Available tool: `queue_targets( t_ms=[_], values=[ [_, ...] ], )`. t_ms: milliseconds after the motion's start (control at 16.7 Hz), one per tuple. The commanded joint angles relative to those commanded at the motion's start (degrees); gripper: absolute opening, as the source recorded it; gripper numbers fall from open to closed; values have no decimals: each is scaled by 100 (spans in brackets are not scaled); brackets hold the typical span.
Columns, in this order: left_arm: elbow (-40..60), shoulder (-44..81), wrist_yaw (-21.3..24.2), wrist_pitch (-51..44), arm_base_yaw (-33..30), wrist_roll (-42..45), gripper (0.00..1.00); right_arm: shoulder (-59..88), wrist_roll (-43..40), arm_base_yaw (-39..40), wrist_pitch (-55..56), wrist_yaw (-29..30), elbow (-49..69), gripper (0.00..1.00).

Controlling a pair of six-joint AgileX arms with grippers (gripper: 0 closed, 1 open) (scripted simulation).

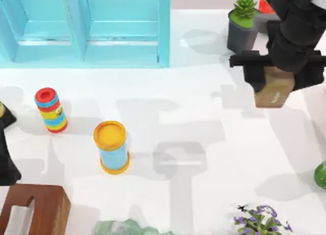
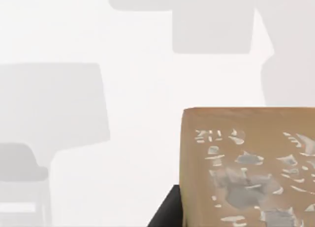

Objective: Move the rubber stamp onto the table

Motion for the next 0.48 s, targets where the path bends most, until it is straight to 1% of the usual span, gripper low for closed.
queue_targets(
  t_ms=[180, 480],
  values=[
    [0, 0, 0, 0, 0, 0, 100, 493, 223, 183, 98, -168, -205, 0],
    [0, 0, 0, 0, 0, 0, 100, 540, 256, 177, 103, -186, -236, 0]
  ],
)
